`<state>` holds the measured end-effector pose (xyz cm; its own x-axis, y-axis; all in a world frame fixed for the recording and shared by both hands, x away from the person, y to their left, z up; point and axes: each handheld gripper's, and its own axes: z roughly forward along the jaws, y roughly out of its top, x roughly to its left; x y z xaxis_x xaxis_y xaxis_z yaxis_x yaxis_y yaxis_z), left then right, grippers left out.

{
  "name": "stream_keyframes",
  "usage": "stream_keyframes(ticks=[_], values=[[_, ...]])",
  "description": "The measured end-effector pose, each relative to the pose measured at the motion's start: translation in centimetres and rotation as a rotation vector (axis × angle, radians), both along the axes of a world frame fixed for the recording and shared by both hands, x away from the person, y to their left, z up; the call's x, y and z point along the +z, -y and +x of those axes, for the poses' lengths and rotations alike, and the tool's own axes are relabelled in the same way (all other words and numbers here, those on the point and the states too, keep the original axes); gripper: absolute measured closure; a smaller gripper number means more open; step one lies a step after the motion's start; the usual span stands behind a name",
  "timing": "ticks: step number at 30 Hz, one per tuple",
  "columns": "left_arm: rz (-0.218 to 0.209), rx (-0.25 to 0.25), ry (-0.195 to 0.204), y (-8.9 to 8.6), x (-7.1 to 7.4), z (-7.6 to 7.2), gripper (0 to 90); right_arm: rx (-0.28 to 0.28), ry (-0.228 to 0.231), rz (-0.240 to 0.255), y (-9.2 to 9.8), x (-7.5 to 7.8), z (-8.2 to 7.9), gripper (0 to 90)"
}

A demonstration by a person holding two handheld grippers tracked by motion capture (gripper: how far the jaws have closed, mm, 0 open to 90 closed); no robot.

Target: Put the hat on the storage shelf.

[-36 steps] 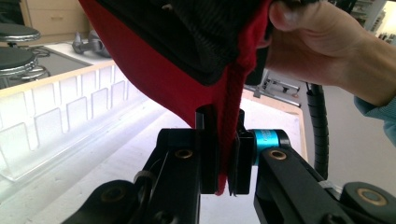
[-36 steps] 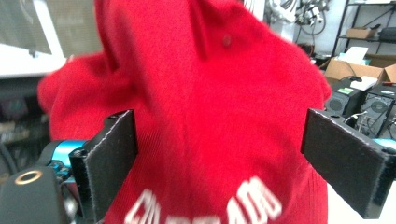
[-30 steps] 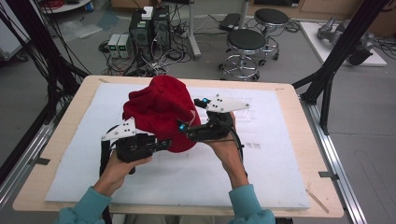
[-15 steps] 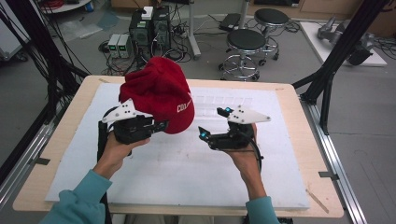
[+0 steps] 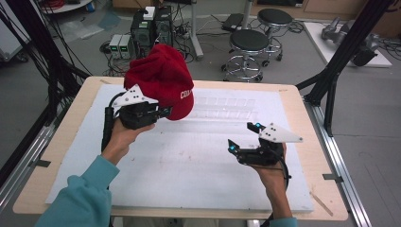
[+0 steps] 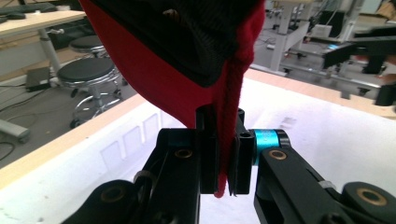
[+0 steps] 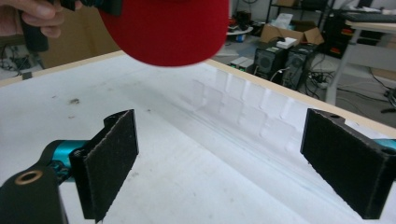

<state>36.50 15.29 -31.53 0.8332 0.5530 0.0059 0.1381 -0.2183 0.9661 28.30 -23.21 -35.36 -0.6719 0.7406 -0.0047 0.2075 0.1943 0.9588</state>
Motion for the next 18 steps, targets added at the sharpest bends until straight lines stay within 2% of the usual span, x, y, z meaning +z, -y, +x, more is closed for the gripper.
stream_keyframes(ticks=[5, 9, 15, 18], values=[[0.018, 0.028, 0.001, 0.1, 0.0, 1.1, 84.8, -0.053, 0.007, 0.010, 1.8, -1.6, -1.1, 10.3], [0.040, 0.054, -0.002, 0.3, -0.2, 2.0, 84.8, -0.097, 0.006, 0.021, 3.2, -3.6, -2.2, 10.3], [0.065, 0.098, -0.011, 0.7, -0.7, 3.1, 84.8, -0.153, 0.011, -0.008, 4.2, -5.5, -3.0, 10.3], [0.075, 0.110, -0.010, 1.0, -0.8, 3.5, 84.8, -0.164, 0.017, 0.006, 4.4, -6.3, -3.1, 10.3]])
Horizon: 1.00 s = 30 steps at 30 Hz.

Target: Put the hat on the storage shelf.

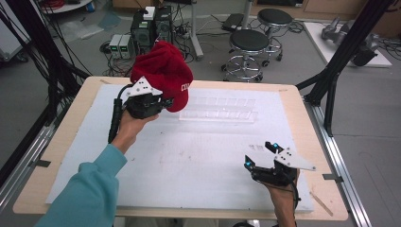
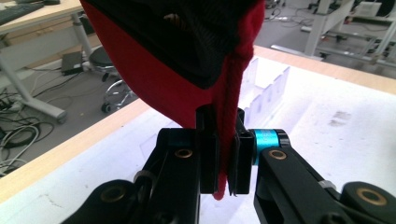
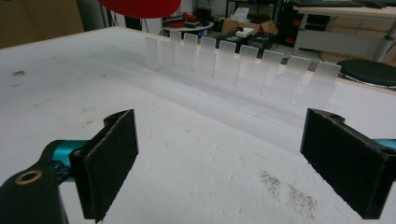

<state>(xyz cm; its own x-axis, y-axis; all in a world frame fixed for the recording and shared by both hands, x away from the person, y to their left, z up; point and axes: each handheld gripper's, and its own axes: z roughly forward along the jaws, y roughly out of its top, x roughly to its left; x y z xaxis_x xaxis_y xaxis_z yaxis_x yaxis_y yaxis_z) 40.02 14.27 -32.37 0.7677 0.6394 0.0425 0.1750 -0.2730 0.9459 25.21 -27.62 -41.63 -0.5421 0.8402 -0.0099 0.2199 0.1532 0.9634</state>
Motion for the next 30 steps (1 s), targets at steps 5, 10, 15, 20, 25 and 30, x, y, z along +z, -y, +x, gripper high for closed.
stream_keyframes(ticks=[5, 10, 15, 20, 25, 30], values=[[0.015, 0.022, -0.007, 0.6, -0.5, 0.4, 84.8, -0.018, 0.003, 0.034, 0.4, -1.0, -0.1, 10.2], [0.014, 0.054, -0.010, 1.3, -1.0, 0.7, 84.8, -0.016, -0.009, 0.020, 0.2, -1.7, 0.0, 10.3], [0.026, 0.080, -0.010, 2.1, -1.4, 0.9, 84.9, -0.022, -0.002, 0.036, 0.1, -2.7, -0.2, 10.3], [0.030, 0.093, -0.011, 2.6, -1.7, 1.0, 84.9, -0.041, 0.020, 0.045, 0.1, -3.2, -0.4, 10.3], [0.049, 0.130, -0.006, 3.4, -2.2, 0.9, 84.9, -0.042, 0.023, 0.047, 0.1, -3.2, -0.5, 10.3], [0.069, 0.155, -0.001, 4.0, -3.1, 0.7, 84.9, -0.044, 0.036, 0.046, 0.1, -3.3, -0.7, 10.2]])
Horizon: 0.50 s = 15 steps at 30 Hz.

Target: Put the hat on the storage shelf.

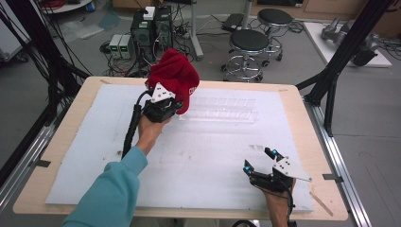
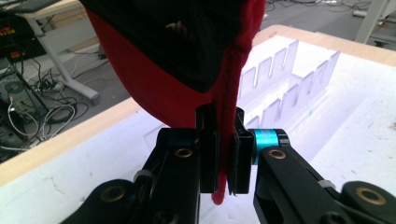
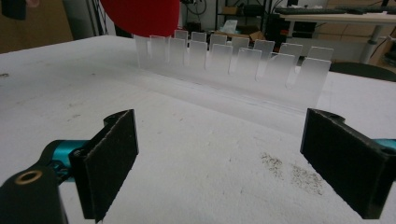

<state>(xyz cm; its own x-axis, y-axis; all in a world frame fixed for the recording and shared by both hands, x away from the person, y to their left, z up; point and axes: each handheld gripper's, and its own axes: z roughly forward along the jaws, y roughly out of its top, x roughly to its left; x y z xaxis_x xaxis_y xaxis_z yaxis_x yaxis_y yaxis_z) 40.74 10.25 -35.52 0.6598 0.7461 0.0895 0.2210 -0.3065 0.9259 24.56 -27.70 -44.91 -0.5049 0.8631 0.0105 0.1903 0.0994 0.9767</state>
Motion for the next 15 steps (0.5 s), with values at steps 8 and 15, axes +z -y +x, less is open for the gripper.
stream_keyframes(ticks=[8, 15], values=[[0.002, 0.008, 0.000, 0.4, -0.8, 0.3, 84.9, -0.001, 0.014, 0.006, 0.0, 0.0, -0.1, 10.3], [-0.019, 0.015, 0.013, 0.7, -1.6, 0.2, 85.0, 0.007, 0.009, 0.011, 0.1, 0.0, -0.1, 10.2]])
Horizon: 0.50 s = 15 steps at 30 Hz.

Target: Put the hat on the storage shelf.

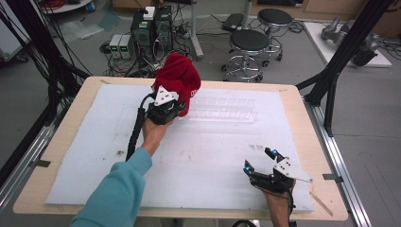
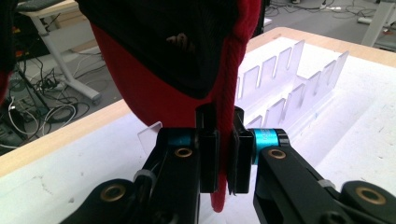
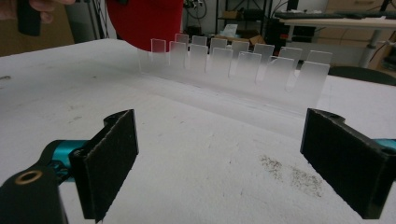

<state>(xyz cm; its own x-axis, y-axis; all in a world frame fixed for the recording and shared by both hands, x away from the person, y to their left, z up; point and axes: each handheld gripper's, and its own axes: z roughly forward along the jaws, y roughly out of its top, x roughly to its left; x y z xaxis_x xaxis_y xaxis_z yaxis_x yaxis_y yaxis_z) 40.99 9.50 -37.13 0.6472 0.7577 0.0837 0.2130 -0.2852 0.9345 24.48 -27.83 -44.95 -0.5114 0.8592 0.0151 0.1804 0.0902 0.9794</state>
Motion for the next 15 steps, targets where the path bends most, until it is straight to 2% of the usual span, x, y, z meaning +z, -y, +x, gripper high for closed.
stream_keyframes(ticks=[2, 3, 6, 15], values=[[-0.003, 0.000, 0.001, 0.0, -0.7, 0.0, 85.0, -0.006, 0.000, 0.007, 0.1, 0.0, 0.0, 10.3], [-0.023, 0.006, 0.008, 0.0, -0.9, -0.1, 85.0, -0.008, -0.002, 0.007, 0.1, 0.0, 0.0, 10.3], [-0.041, -0.001, 0.011, -0.2, -1.2, -0.2, 85.0, -0.016, -0.001, 0.003, 0.0, 0.0, 0.0, 10.3], [-0.041, -0.008, 0.009, -0.3, -1.7, -0.6, 84.3, -0.017, -0.005, 0.003, 0.0, 0.0, 0.0, 10.3]])
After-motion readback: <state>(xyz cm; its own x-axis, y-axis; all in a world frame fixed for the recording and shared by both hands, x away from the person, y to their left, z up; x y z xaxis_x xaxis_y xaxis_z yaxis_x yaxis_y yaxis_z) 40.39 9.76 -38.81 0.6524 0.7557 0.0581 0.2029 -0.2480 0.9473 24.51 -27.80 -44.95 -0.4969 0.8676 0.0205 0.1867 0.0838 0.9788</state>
